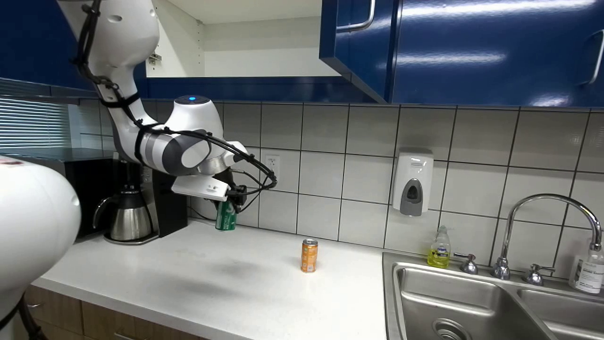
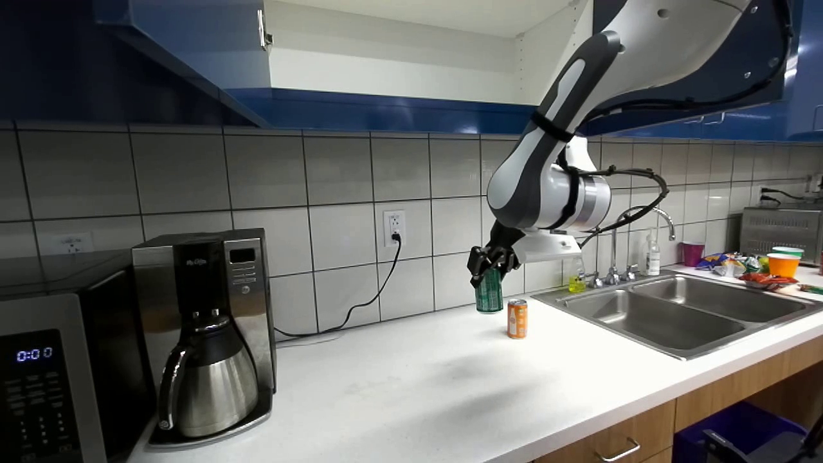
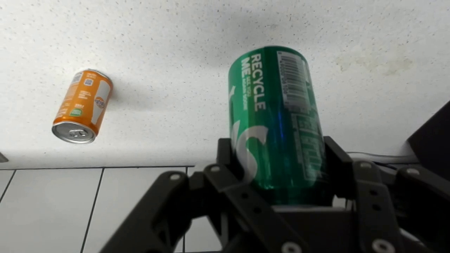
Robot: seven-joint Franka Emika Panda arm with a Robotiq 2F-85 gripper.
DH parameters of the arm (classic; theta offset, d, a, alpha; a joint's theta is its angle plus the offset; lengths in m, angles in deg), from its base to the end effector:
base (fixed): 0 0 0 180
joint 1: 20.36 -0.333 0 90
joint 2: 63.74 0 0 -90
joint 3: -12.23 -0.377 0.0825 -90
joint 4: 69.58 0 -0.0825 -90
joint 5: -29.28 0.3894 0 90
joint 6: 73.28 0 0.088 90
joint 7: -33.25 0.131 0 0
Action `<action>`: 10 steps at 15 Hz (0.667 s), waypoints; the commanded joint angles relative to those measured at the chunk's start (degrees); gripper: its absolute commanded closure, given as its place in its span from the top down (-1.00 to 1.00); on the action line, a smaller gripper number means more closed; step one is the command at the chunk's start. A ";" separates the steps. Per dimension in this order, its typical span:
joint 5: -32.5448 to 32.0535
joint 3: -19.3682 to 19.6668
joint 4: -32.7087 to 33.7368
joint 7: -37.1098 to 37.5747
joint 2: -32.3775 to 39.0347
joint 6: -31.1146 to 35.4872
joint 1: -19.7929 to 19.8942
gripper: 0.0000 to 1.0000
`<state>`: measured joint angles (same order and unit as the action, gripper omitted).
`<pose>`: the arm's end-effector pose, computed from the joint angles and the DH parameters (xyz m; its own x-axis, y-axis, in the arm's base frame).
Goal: Remove the green can from the open upper cabinet then place it on the counter.
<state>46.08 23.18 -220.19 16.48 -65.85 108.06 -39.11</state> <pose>0.4832 0.0395 0.3590 0.8339 0.1101 0.5409 0.1318 -0.9913 -0.0016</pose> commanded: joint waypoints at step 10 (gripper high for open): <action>0.48 0.41 0.21 -0.07 0.92 0.70 0.09 -0.23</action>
<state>46.08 23.30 -220.39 16.50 -65.38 108.09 -39.15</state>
